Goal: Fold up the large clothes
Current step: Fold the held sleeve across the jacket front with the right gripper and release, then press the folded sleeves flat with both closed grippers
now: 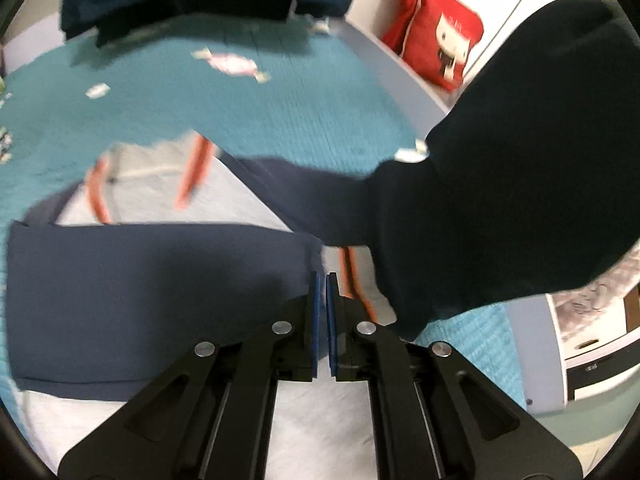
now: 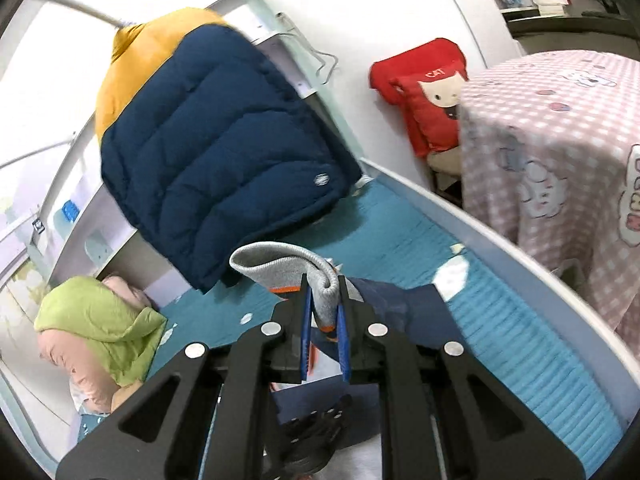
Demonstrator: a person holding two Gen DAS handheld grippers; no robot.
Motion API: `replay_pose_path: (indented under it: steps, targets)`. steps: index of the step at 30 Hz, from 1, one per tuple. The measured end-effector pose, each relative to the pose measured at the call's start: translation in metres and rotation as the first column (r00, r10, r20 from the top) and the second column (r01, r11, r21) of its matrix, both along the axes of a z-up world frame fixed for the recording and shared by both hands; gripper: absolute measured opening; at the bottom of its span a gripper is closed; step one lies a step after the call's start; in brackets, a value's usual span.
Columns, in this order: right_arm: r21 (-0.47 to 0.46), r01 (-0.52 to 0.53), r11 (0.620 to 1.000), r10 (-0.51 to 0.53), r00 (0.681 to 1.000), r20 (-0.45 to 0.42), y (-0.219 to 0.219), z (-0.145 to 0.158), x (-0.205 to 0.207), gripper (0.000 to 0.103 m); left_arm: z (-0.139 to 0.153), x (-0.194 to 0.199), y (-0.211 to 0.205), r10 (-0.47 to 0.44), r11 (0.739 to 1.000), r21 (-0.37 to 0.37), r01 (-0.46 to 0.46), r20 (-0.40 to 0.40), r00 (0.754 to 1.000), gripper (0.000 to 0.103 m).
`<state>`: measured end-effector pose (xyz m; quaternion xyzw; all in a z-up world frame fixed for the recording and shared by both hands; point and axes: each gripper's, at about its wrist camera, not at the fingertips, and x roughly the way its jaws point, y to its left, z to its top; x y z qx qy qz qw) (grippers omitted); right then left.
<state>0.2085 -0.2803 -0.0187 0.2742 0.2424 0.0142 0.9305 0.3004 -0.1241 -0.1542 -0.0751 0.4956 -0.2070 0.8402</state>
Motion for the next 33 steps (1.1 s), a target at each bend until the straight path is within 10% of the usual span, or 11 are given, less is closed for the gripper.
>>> replay_pose_path:
  steps: [10,24,28,33]
  targets:
    - [-0.037,-0.099,0.994,0.097,0.994,-0.051,0.142,-0.024,0.016,0.01,0.039,-0.034,0.169,0.143,0.988,0.041,-0.147,0.087,0.986,0.006]
    - [-0.131,-0.332,0.934,0.262,0.886,-0.382,0.307,-0.163,0.073,0.011,-0.018,-0.071,0.343,0.425,0.904,0.056,-0.424,-0.015,0.905,0.006]
    - [0.003,-0.446,0.895,0.403,0.806,-0.434,0.325,-0.192,0.077,0.035,-0.033,-0.075,0.358,0.454,0.89,0.069,-0.451,-0.039,0.89,0.006]
    - [-0.009,-0.502,0.865,0.468,0.811,-0.351,0.317,-0.164,0.072,0.06,-0.035,-0.072,0.357,0.457,0.889,0.059,-0.455,-0.05,0.888,0.006]
